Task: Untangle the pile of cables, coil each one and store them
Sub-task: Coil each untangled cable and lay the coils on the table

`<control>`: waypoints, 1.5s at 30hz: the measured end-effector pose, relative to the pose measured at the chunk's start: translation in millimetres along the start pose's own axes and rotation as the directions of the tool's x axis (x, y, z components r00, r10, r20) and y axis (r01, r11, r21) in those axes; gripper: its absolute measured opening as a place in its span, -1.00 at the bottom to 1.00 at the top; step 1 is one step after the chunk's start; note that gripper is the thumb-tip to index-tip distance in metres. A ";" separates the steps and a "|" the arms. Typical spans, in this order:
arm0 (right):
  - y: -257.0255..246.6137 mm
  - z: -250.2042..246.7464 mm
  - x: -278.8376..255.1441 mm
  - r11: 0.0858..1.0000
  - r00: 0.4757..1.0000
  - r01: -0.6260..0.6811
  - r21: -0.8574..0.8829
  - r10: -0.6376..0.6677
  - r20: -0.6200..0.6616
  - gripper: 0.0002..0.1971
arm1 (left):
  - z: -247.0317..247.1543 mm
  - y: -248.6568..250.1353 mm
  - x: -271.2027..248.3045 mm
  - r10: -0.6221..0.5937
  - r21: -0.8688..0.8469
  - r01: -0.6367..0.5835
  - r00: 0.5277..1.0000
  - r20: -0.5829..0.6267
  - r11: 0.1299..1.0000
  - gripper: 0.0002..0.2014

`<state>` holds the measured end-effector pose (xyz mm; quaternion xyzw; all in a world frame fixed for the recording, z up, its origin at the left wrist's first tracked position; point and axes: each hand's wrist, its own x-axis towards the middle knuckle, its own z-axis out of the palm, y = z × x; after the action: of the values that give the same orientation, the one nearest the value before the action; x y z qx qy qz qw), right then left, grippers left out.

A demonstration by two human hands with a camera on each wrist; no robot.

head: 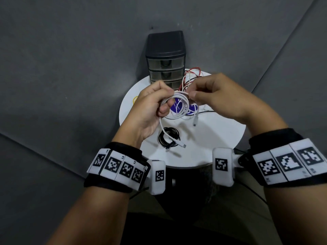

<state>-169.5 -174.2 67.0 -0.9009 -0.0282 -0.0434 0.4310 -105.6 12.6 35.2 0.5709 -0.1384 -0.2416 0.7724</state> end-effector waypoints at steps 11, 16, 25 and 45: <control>-4.9 8.7 4.0 0.996 0.917 0.064 -0.060 -0.083 -0.390 -0.87 | 5.6 5.7 0.2 0.016 0.007 -0.016 0.997 0.074 1.000 -0.76; -12.3 17.6 9.4 0.989 0.862 0.146 -0.026 -0.140 -0.487 -0.88 | 6.8 11.3 -2.4 0.027 0.004 -0.028 0.993 0.114 1.000 -0.75; -12.7 29.3 8.5 0.989 0.840 0.132 0.070 -0.074 -0.538 -0.86 | 8.3 12.1 -3.8 0.034 0.005 -0.035 0.992 0.121 0.999 -0.75; -8.6 31.9 -2.4 0.990 0.969 0.059 0.129 -0.025 -0.246 -0.95 | 8.2 3.6 0.3 0.080 -0.079 -0.081 0.997 -0.016 0.994 -0.84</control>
<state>-170.9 -144.0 53.5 -0.8567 0.0029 -0.1606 0.4902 -108.6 6.7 41.1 0.5353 -0.1466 -0.2121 0.8043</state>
